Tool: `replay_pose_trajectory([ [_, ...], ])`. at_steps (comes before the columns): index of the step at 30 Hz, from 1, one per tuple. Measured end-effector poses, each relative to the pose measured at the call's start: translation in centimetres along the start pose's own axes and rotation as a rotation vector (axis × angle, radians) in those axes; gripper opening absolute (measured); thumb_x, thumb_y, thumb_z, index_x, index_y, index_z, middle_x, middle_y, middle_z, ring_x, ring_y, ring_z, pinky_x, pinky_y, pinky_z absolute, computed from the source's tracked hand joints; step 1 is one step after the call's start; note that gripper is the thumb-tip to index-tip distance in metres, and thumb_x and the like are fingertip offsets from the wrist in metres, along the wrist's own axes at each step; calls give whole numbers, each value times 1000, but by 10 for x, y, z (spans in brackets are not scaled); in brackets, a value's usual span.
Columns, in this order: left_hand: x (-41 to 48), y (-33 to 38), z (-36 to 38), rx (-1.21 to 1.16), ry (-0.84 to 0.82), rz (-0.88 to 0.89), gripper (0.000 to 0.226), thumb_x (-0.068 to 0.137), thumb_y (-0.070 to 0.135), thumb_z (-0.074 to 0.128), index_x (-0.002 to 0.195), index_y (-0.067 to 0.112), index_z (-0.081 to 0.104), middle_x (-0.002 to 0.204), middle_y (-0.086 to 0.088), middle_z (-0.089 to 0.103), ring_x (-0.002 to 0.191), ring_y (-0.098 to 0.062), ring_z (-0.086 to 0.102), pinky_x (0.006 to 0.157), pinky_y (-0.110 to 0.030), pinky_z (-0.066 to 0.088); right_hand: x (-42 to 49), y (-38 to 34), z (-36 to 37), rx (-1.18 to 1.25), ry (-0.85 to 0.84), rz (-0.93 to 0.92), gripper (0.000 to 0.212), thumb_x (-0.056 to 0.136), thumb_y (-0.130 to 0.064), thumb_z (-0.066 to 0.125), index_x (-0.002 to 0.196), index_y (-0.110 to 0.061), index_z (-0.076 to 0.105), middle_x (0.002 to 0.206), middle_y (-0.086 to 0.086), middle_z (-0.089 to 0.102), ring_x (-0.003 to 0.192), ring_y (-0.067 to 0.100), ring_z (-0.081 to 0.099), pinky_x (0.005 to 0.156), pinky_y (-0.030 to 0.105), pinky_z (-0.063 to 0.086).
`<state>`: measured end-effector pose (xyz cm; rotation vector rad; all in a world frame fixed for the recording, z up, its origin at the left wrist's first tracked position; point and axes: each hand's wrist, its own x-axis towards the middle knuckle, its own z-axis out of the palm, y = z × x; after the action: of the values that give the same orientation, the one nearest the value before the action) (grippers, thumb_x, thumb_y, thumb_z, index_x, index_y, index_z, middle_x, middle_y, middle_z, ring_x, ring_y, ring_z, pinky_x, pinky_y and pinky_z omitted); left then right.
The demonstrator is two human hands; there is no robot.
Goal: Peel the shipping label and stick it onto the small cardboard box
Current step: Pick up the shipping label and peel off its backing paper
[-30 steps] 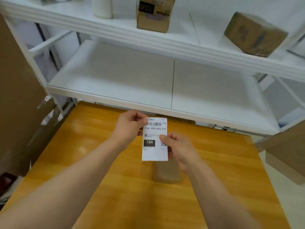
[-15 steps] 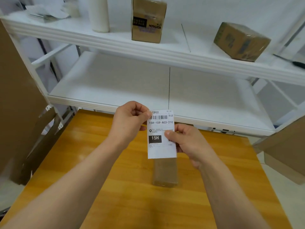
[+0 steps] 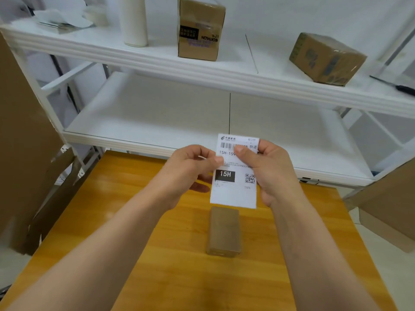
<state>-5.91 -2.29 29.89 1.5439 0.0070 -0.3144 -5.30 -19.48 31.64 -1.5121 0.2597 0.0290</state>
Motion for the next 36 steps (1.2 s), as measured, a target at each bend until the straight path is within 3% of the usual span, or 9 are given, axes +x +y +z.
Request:
replay_pose_trajectory([
  [2, -3, -2, -1, 73, -43, -25, 10, 88, 16, 72, 90, 8, 66, 87, -11, 78, 65, -18, 69, 54, -28, 53, 2, -1, -1, 19, 52, -22, 10, 88, -11, 75, 97, -14, 73, 89, 7, 81, 80, 25, 78, 68, 44, 64],
  [5, -3, 0, -3, 67, 44, 11, 10, 85, 11, 73, 80, 11, 65, 74, -6, 76, 59, -14, 67, 48, -24, 47, 0, -2, 1, -2, -7, 4, 19, 89, -25, 74, 104, -14, 72, 94, 6, 81, 84, 24, 78, 71, 42, 63],
  [8, -1, 9, -7, 16, 148, 64, 11, 86, 9, 72, 78, 11, 64, 64, 2, 71, 53, -9, 64, 45, -20, 45, -9, -2, 5, -78, -163, 116, 22, 87, -31, 74, 101, -14, 73, 89, 4, 80, 72, 17, 75, 57, 30, 59],
  [10, 0, 15, -9, -9, 170, 88, 11, 86, 10, 72, 78, 11, 65, 60, 4, 69, 52, -8, 62, 44, -20, 45, -14, -2, 7, -69, -222, 155, 17, 86, -22, 75, 99, -11, 73, 78, 4, 77, 56, 13, 68, 46, 21, 54],
  [16, -11, 25, -15, -186, 9, 53, 11, 93, 18, 63, 90, 12, 71, 82, -5, 74, 62, -15, 67, 48, -22, 49, -17, -13, 9, 10, -126, 70, 16, 86, -14, 76, 100, -9, 73, 69, 1, 76, 47, 7, 63, 41, 16, 49],
  [20, -17, 25, -19, -162, -57, 54, 10, 93, 14, 61, 88, 12, 70, 75, -3, 70, 62, -15, 66, 50, -22, 47, -17, -22, 9, 47, -80, 42, 9, 86, -13, 75, 95, -10, 73, 67, 1, 75, 46, 6, 62, 40, 17, 49],
  [36, -15, 22, -20, -103, -33, 76, 8, 88, 13, 67, 81, 13, 72, 69, -2, 68, 63, -13, 60, 50, -22, 47, -18, -24, 16, 31, -59, 23, 9, 87, -14, 74, 95, -12, 72, 66, 1, 75, 45, 7, 60, 40, 17, 48],
])
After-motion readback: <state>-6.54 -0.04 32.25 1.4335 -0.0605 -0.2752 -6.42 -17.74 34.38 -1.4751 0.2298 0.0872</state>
